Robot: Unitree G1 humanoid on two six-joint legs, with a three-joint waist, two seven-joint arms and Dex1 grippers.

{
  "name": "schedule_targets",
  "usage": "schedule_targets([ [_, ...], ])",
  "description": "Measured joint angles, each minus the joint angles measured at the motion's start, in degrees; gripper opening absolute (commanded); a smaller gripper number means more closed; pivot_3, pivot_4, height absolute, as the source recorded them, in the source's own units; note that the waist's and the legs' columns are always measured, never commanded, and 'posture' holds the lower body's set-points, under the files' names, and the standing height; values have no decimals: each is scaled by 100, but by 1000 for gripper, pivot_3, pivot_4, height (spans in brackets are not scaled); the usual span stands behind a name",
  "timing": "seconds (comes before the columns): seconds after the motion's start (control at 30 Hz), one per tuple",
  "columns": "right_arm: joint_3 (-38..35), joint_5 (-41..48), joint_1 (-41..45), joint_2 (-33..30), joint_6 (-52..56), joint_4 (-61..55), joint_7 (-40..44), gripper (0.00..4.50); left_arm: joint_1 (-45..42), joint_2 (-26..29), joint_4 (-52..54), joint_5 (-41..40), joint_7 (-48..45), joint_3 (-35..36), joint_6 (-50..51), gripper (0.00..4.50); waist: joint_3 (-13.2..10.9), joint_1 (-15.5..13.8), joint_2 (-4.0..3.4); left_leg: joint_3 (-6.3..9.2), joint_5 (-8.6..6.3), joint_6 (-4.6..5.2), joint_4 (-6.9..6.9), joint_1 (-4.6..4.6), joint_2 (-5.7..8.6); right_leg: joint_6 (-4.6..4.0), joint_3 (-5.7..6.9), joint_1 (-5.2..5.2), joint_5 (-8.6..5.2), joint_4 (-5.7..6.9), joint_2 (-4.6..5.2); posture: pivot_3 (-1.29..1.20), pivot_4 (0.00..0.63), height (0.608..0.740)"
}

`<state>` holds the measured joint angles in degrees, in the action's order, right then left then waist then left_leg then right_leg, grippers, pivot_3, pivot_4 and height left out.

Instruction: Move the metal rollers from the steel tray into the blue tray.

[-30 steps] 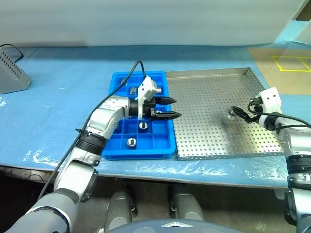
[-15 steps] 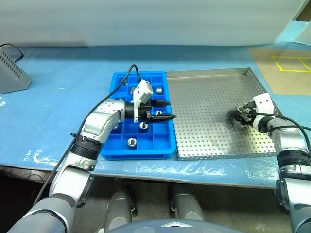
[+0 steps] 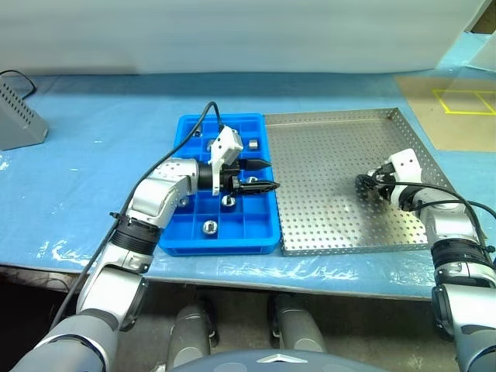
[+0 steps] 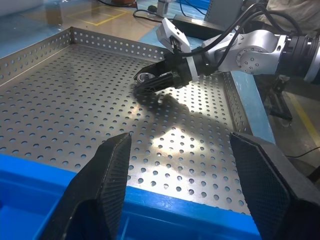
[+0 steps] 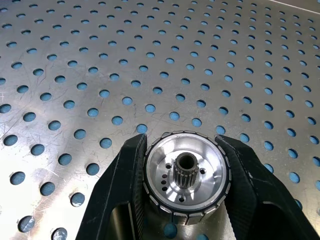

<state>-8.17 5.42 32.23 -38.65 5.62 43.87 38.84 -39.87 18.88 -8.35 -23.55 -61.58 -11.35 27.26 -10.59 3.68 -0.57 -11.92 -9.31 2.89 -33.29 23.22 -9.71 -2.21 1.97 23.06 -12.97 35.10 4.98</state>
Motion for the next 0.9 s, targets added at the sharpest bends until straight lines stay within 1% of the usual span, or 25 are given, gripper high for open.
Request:
schedule_targets([
  [0.07,1,34,-88,21,177,-280,47,1659,39,122,15,0,-6,14,3,3326,0,11,0,0,0,0,6,0,-1,0,0,3,0,-1,-2,-342,150,740],
  [0.13,21,189,-224,124,515,-823,234,1659,112,290,33,-2,-20,96,8,3326,-2,26,-4,-1,2,2,12,4,-4,0,-1,13,0,-1,-5,-344,150,740],
  [0.3,469,959,-264,603,1699,-3200,846,1659,460,752,363,-26,-38,333,49,3326,-7,5,-14,-2,6,0,24,5,-24,-2,-4,25,-1,2,-26,-314,150,740],
  [0.4,920,1245,-174,808,2204,-4141,1116,1659,706,976,688,-135,-30,507,175,3326,-7,-90,-14,-2,6,-16,34,5,-26,-3,-1,24,-2,-7,-27,-270,150,740],
  [0.53,1488,1385,-75,1110,2511,-4596,1380,1659,935,1264,956,-226,67,841,265,3326,-8,-209,-13,-2,6,-34,48,5,-16,-2,-5,22,-2,-21,-22,-207,150,740],
  [0.63,1975,1326,69,1113,2480,-4641,1724,1659,1143,1493,1090,-244,184,1067,303,3326,-9,-316,-11,-1,6,-36,55,4,-8,-2,-15,22,-2,-25,-17,-157,150,740],
  [0.7,2108,1297,104,1108,2455,-4620,1908,1659,1266,1585,1177,-257,272,1182,344,3326,-9,-374,-9,-1,8,-39,60,4,-9,-2,-15,22,-1,-26,-16,-134,150,740],
  [0.77,2214,1271,106,967,2430,-4565,2119,1659,1437,1613,1373,-317,385,1318,440,3326,-10,-444,-8,-2,9,-40,63,3,-7,-2,-16,22,-2,-27,-15,-113,150,740],
  [0.9,2243,1281,-144,355,2453,-4692,2679,1659,1942,1717,1921,-509,592,1524,676,3326,-10,-538,-7,-1,11,-44,74,0,-7,-2,-15,21,-2,-32,-14,-97,150,740],
])
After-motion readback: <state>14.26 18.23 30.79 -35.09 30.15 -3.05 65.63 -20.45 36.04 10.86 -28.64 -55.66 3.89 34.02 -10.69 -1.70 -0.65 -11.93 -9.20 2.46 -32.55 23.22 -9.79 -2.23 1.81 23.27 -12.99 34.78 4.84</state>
